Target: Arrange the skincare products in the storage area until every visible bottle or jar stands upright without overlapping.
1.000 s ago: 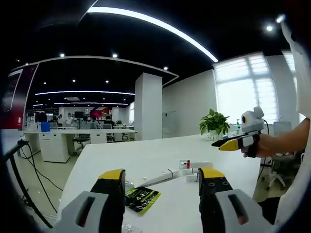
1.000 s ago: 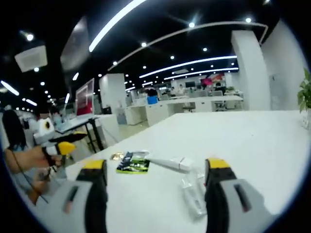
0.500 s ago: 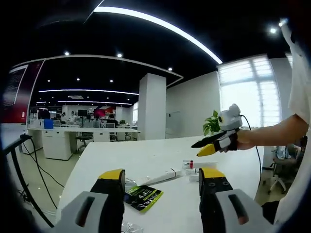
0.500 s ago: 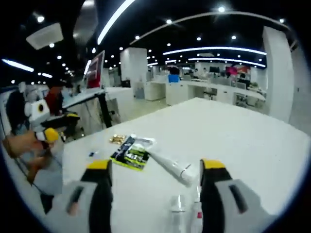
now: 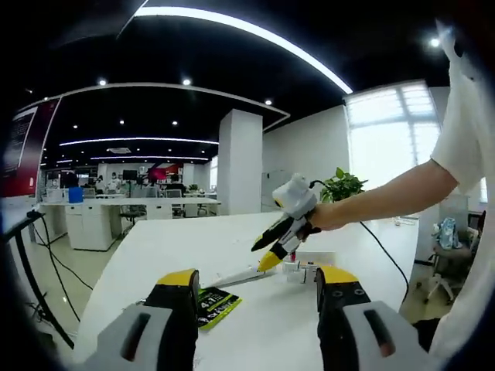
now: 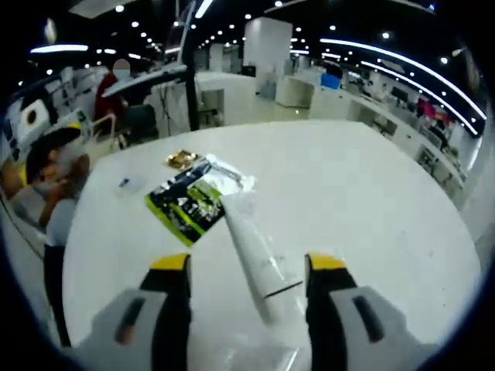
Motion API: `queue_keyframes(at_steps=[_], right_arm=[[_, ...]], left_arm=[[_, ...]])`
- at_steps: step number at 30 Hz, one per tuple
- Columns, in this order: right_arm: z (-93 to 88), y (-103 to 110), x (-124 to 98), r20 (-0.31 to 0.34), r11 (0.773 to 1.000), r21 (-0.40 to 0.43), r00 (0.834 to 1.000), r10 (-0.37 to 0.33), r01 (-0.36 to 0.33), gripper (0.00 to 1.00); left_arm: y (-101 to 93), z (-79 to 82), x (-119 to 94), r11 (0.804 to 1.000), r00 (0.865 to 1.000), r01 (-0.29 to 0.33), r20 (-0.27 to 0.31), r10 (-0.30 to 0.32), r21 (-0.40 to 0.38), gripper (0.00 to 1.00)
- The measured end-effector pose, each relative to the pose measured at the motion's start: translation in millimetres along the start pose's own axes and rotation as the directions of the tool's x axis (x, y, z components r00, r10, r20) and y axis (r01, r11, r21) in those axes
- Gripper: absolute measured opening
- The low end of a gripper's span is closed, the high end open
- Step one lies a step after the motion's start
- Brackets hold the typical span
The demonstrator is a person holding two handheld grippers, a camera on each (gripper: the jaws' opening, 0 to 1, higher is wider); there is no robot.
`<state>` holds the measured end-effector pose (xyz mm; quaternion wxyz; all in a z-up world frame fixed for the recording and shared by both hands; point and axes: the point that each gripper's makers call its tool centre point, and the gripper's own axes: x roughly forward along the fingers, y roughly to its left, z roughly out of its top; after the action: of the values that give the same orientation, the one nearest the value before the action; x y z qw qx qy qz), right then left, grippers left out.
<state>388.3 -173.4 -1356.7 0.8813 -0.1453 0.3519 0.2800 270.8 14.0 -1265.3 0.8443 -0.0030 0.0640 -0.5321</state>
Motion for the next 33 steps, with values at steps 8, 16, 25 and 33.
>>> queue_keyframes(at_steps=[8, 16, 25, 33], right_arm=[[-10.8, -12, 24, -0.138, 0.998, -0.032, 0.989, 0.045, -0.050, 0.56], [-21.7, -17, 40, -0.231, 0.996, -0.037, 0.970, 0.074, -0.085, 0.46], [-19.1, -15, 43, -0.221, 0.989, -0.057, 0.967, 0.123, -0.139, 0.36], [-18.3, -14, 42, -0.200, 0.987, -0.065, 0.971, 0.133, -0.149, 0.30]], left_arm=[[3.4, -2.6, -8, 1.000, 1.000, -0.017, -0.018, 0.017, 0.006, 0.64], [24.5, 5.0, -21, 0.996, 0.997, -0.077, 0.005, 0.077, 0.043, 0.62], [36.9, 3.5, -28, 0.994, 0.994, -0.107, 0.004, 0.107, 0.029, 0.62], [39.6, -3.0, -30, 0.992, 0.992, -0.126, 0.002, 0.126, 0.007, 0.62]])
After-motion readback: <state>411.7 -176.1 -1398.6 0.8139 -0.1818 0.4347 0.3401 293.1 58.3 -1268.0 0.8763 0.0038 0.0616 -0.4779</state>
